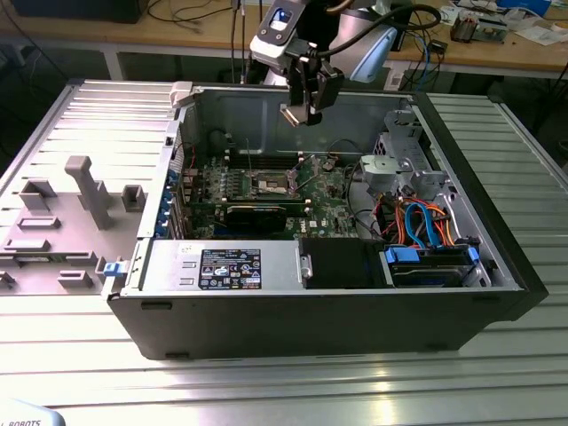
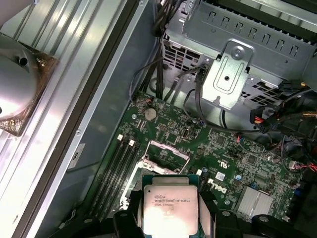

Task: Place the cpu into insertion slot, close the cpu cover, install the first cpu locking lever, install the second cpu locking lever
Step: 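Place the cpu into insertion slot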

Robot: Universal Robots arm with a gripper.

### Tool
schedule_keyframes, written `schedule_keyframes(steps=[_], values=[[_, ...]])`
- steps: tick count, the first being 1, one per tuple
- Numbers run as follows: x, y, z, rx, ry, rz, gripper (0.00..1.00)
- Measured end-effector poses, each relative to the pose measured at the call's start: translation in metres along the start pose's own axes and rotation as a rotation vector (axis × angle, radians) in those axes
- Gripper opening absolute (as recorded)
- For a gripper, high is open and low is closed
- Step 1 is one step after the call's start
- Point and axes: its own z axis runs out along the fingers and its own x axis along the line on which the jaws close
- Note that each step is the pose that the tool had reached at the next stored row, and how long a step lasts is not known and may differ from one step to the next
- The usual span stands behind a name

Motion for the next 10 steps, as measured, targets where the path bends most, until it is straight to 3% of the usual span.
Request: schedule_keyframes(steps=[10], values=[[0.0000, 0.0000, 0.0000, -0.0012, -0.0061, 0.068, 0.54]])
